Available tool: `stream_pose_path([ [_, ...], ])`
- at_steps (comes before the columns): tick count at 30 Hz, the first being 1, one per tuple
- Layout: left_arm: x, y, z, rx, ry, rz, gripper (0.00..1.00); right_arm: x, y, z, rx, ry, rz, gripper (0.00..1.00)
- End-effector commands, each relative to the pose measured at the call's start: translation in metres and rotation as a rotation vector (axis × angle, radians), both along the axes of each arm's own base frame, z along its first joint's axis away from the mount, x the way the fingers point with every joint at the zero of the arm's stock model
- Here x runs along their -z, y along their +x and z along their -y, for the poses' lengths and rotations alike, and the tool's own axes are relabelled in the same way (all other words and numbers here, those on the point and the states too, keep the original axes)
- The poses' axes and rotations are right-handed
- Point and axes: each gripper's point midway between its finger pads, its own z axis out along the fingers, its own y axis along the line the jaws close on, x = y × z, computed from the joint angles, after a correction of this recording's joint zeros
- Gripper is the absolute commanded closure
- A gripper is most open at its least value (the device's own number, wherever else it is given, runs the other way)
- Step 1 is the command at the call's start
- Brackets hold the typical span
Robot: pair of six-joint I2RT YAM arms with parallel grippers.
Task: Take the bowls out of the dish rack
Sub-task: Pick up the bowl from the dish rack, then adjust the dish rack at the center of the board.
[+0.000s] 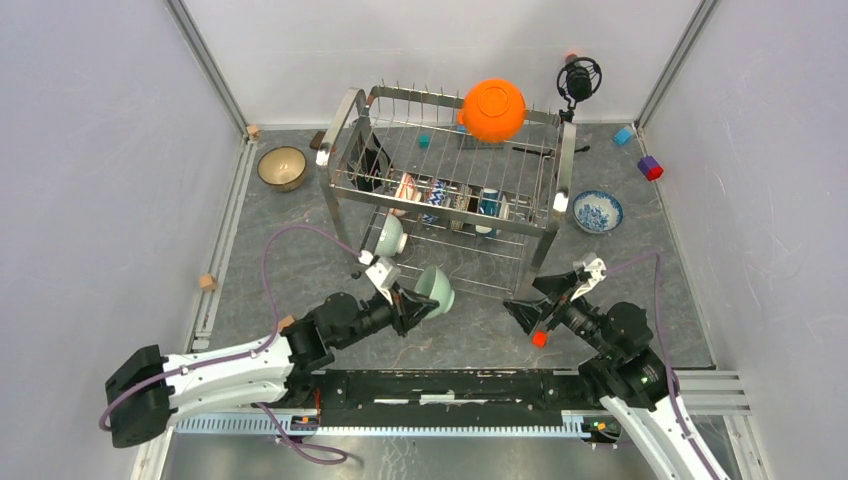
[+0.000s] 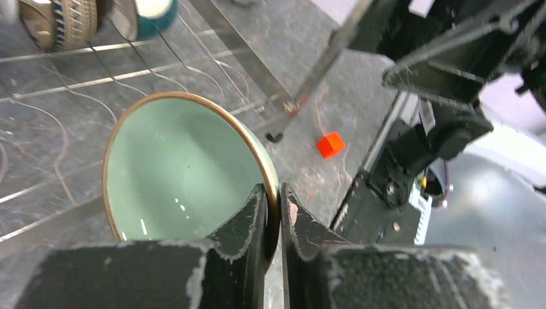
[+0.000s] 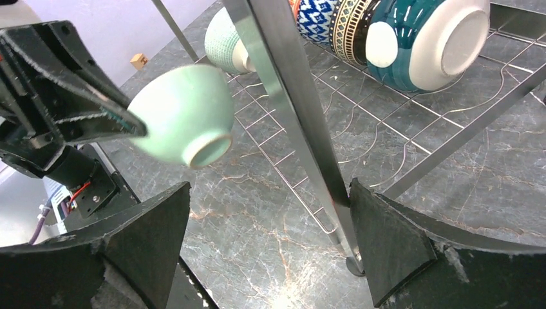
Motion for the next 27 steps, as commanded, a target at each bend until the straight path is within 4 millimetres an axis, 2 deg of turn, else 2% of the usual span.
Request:
stream_pose_path([
  [1, -0.042, -0.013, 0.009, 0.006, -0.023, 0.105, 0.98, -0.049, -0.029, -0.012, -0.145, 0.083, 0.173, 0.04],
  [6, -0.033, -0.037, 0.012, 0.036, 0.038, 0.105, 0.98, -0.044, -0.037, -0.021, -0.210, 0.067, 0.145, 0.05],
  [13, -0.018, -0.057, 0.010, 0.048, 0.117, 0.081, 0.98, -0.023, -0.031, -0.020, -0.179, -0.019, 0.081, 0.06],
  [19, -0.010, -0.065, 0.005, 0.050, 0.183, 0.093, 0.98, -0.015, -0.033, -0.023, -0.197, -0.055, 0.040, 0.07],
  [27, -0.003, -0.072, -0.004, 0.038, 0.358, 0.158, 0.98, -0.002, -0.040, -0.026, -0.242, -0.150, -0.032, 0.09],
])
